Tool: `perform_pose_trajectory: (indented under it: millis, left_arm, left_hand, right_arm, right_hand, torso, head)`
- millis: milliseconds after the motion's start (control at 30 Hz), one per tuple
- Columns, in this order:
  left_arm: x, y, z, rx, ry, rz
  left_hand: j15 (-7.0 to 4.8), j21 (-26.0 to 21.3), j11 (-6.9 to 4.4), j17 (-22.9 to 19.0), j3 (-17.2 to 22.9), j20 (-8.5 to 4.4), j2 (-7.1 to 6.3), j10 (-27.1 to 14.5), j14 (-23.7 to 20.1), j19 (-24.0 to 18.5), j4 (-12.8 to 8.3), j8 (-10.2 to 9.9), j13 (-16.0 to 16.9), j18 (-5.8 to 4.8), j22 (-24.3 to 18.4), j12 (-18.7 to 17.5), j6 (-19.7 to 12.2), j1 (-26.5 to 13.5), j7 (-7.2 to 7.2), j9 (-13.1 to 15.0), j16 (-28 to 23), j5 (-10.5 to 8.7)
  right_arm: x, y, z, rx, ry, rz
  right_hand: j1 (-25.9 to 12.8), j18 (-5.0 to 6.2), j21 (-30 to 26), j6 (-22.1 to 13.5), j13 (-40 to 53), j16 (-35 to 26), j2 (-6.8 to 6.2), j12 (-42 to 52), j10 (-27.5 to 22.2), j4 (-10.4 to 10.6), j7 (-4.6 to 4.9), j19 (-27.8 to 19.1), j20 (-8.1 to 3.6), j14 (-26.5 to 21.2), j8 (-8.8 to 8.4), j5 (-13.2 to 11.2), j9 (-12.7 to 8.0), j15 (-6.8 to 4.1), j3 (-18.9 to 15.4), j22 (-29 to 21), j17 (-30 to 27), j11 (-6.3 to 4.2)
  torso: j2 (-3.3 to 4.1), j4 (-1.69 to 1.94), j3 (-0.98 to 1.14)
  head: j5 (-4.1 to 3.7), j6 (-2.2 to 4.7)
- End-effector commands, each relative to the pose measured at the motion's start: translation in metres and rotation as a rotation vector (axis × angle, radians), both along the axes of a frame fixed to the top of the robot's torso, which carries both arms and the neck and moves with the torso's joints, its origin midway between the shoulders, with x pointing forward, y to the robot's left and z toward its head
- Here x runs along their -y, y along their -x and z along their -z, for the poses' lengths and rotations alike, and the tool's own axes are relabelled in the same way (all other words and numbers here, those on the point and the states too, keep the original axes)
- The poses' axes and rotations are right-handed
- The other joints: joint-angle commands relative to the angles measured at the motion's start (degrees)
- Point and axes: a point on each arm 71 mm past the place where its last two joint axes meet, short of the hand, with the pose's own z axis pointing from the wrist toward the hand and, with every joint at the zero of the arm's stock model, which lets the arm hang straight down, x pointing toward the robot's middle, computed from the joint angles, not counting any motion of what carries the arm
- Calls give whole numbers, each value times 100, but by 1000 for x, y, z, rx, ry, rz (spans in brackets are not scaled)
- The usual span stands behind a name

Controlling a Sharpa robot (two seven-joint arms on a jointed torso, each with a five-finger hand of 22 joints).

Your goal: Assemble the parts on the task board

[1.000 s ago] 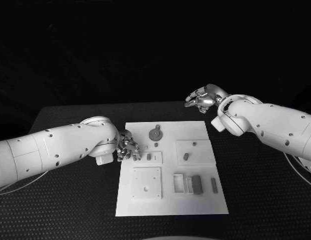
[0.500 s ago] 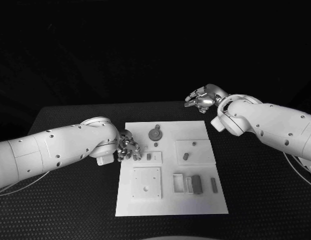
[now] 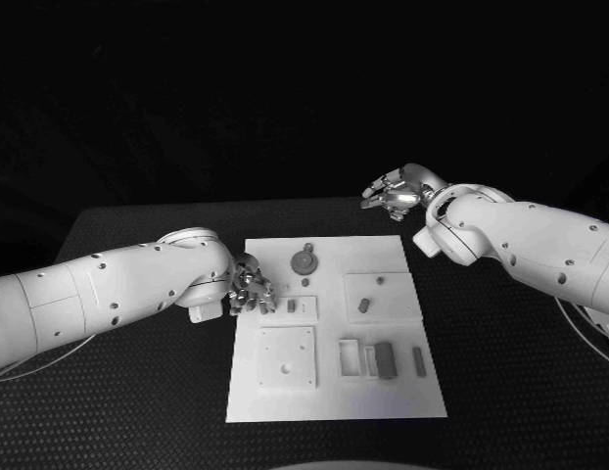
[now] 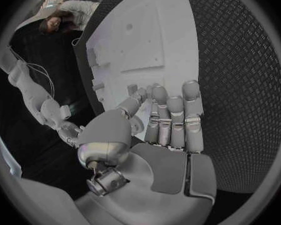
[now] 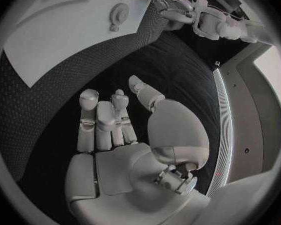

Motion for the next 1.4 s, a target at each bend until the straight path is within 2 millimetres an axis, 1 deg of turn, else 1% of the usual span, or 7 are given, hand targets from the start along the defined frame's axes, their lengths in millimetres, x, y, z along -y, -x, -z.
perform_pose_trajectory:
  millis: [33,600,700,800,967,1167,1400]
  left_arm:
    - [1,2,2,-19,-24,23]
    - [3,1,1,11,-12,8]
    - [5,1,0,16,-7,8]
    - [7,1,0,17,-3,14]
    - [14,1,3,22,-2,29]
    - [18,4,9,28,-9,45]
    - [19,4,9,38,-24,61]
  left_hand:
    - [-216,38,-54,6,44,-164,150,77,168,82,-8,85,6,111,130,40,43,109,15,245,22,21]
    - [-218,50,-53,6,41,-168,137,74,168,85,0,77,11,107,129,51,33,95,17,249,29,13]
    - [-219,69,-52,10,18,-175,98,85,179,101,16,67,21,104,127,74,26,59,20,253,47,-15]
    - [-236,115,-74,26,-58,-196,-8,123,214,147,67,97,44,109,126,124,96,-39,-5,281,94,-26]
    - [-273,167,-114,47,-65,-226,-67,175,257,195,124,124,70,121,128,178,184,-69,-46,302,148,-17]
    - [-330,265,-171,76,-22,-263,-42,274,345,271,113,151,100,126,133,247,315,-62,-104,317,220,58]
    - [-368,361,-208,98,13,-286,-44,348,416,332,63,167,121,123,133,294,404,-80,-141,337,272,255]
  right_arm:
    - [-2,1,1,-6,-1,-15]
    - [-2,1,1,-7,-2,-15]
    - [-1,1,1,-7,-2,-14]
    - [-2,1,1,-7,-2,-16]
    - [-3,1,1,-7,-3,-17]
    - [-3,1,1,-9,-5,-18]
    - [-3,2,1,-10,-6,-19]
  right_hand:
    - [-37,258,-8,-31,-7,-12,44,24,-54,-7,69,-9,-32,-43,-18,12,7,-7,-39,74,10,0]
    - [-41,258,-8,-31,-10,-12,45,26,-55,-6,69,-10,-31,-44,-19,13,7,-6,-39,74,10,0]
    - [-41,258,-8,-31,-10,-12,45,26,-55,-6,69,-10,-31,-44,-19,13,8,-6,-39,74,10,0]
    - [-41,258,-8,-31,-10,-12,45,27,-56,-6,69,-10,-31,-44,-19,13,8,-6,-39,74,10,0]
    - [-41,258,-8,-32,-11,-13,45,27,-56,-6,69,-10,-31,-44,-19,13,8,-6,-39,74,10,0]
    - [-43,258,-8,-32,-12,-13,46,27,-57,-5,69,-10,-31,-44,-19,13,8,-6,-39,74,10,0]
    - [-45,258,-8,-32,-13,-13,48,28,-57,-5,69,-10,-31,-45,-19,13,8,-6,-39,74,10,0]
  torso:
    - [0,1,-1]
    - [-1,0,-2]
    - [0,-1,0]
    - [-1,1,2]
    - [3,-3,0]
    - [4,-19,3]
    - [-1,-4,6]
  head:
    - [2,-3]
    - [11,0]
    - [14,-8]
    - [13,-20]
    - [18,-20]
    - [14,-31]
    - [-4,-39]
